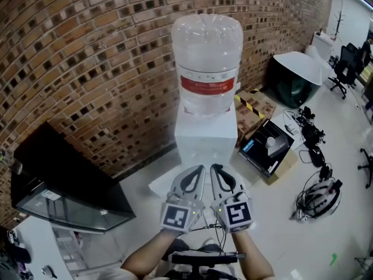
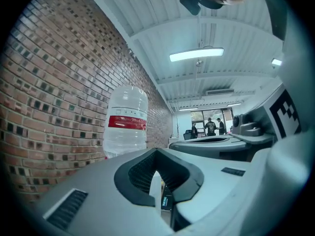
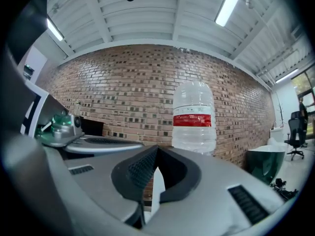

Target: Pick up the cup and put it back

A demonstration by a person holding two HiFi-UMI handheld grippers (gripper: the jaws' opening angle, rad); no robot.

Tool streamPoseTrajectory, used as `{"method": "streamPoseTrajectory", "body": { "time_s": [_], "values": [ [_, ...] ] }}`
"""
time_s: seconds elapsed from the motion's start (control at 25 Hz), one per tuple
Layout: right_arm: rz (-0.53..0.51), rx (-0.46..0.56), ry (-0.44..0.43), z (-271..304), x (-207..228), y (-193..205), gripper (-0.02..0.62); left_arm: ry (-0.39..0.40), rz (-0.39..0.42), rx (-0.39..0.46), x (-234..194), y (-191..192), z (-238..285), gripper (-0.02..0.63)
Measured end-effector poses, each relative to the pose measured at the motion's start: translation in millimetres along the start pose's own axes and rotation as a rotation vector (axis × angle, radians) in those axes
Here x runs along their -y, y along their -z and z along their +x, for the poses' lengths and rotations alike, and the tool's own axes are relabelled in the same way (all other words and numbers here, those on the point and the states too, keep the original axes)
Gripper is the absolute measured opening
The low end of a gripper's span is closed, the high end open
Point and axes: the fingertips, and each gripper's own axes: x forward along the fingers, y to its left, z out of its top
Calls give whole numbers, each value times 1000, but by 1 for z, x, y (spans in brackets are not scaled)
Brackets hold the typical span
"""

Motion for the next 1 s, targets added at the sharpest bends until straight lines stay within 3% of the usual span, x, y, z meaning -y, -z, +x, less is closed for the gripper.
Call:
{"method": "streamPoseTrajectory", "body": {
  "time_s": [0.32,0.56,1.0],
  "values": [
    [-23,-12,38,41,6,108,0,23,4,11,-30,113,10,0],
    [-28,-55,60,72,6,239,0,34,-18,13,-44,231,8,1],
    [-24,-110,78,125,31,470,0,-18,-64,7,-73,447,4,1]
  ]
}}
